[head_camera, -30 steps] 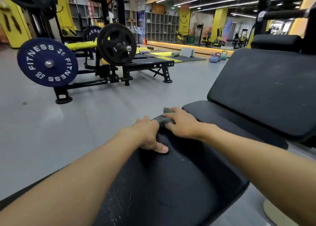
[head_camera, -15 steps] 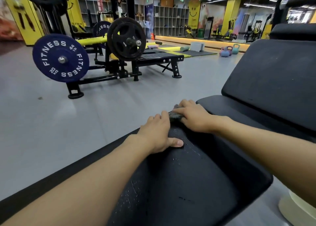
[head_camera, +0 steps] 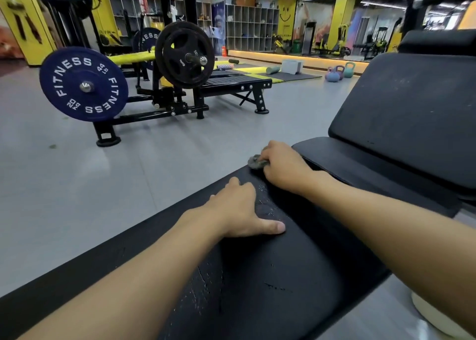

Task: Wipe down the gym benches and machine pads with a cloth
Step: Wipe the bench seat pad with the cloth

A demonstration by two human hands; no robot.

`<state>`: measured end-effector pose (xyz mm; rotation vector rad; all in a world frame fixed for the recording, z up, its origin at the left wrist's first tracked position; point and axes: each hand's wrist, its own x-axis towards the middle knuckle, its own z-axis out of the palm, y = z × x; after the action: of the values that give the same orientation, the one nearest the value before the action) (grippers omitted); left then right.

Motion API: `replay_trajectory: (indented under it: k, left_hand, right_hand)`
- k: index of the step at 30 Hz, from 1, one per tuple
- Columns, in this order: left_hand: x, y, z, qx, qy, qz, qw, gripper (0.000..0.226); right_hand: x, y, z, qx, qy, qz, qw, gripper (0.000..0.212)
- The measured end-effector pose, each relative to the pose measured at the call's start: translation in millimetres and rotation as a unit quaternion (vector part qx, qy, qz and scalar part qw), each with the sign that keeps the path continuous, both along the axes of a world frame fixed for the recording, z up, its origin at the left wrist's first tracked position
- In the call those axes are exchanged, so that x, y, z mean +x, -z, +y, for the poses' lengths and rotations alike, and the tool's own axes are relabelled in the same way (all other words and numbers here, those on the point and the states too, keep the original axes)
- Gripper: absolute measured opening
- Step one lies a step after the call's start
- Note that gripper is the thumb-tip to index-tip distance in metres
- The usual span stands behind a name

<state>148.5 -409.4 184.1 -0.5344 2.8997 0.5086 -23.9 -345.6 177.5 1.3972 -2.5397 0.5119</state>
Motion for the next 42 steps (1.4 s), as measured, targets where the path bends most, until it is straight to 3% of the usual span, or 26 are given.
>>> replay_trajectory:
  k: [2,4,7,9,11,14,18,21,23,26,29,31,34,39,42]
  left_hand:
    - [-2.0,-0.2,0.0,-0.003,0.002,0.004,1.000,0.082]
    - [-2.9,0.7,0.5,-0.004,-0.001,0.010,1.000,0.087]
    - [-2.7,2.5,1.8,-0.004,0.000,0.005,1.000,0.083]
    - [-3.6,2.8,0.7,-0.005,-0.003,0.006,1.000,0.084]
    - [-4.5,3.5,0.7,-0.007,-0.004,0.009,1.000,0.087]
    - [-3.9,4.0,2.1,-0.006,-0.006,0.026,1.000,0.093]
    - [-2.8,2.9,4.7,0.006,-0.010,0.035,0.999,0.094]
    - [-4.6,4.9,6.8,0.010,-0.030,0.038,0.999,0.098]
    - [-4.4,6.2,10.5,-0.015,-0.042,0.040,0.998,0.094]
    - [-3.0,2.0,20.6,-0.083,-0.044,0.044,0.995,0.084]
    - [-0.4,-0.8,26.3,-0.091,-0.039,0.046,0.994,0.075]
    - [3.1,-1.7,24.7,-0.080,-0.038,0.043,0.995,0.076]
    - [9.0,-4.9,23.5,-0.032,-0.033,0.015,0.999,0.089]
    - [14.5,-6.6,32.8,0.009,-0.025,-0.001,1.000,0.099]
    - [14.0,-5.0,32.6,-0.011,-0.016,0.007,1.000,0.099]
  right_hand:
    - [17.3,0.5,15.7,0.019,-0.087,-0.019,0.996,0.032]
    - [10.4,-5.1,27.8,0.041,-0.110,-0.022,0.993,0.038]
    - [-18.5,-8.2,23.9,0.004,0.025,-0.034,0.999,0.036]
    - [-8.1,-0.9,14.2,-0.006,0.043,-0.010,0.999,0.035]
    - [17.6,5.6,16.3,0.018,-0.036,0.021,0.999,0.033]
    - [28.6,-4.5,38.9,0.067,-0.120,-0.019,0.990,0.036]
    - [-2.0,-5.8,37.5,0.030,0.029,-0.022,0.999,0.043]
    - [27.9,1.9,37.3,0.065,-0.029,0.016,0.997,0.029]
    - [38.0,1.3,51.0,0.083,-0.095,-0.014,0.992,0.028]
    - [7.5,-5.5,60.5,0.051,-0.027,-0.027,0.998,0.041]
    - [5.2,0.9,52.7,0.040,0.045,-0.012,0.998,0.036]
    - [29.4,5.0,53.4,0.062,-0.029,0.031,0.997,0.031]
    - [42.0,1.3,70.1,0.069,-0.124,0.002,0.990,0.035]
    - [14.6,-0.1,63.6,0.031,0.040,-0.008,0.999,0.035]
    - [54.6,5.3,69.4,0.077,-0.069,0.022,0.994,0.030]
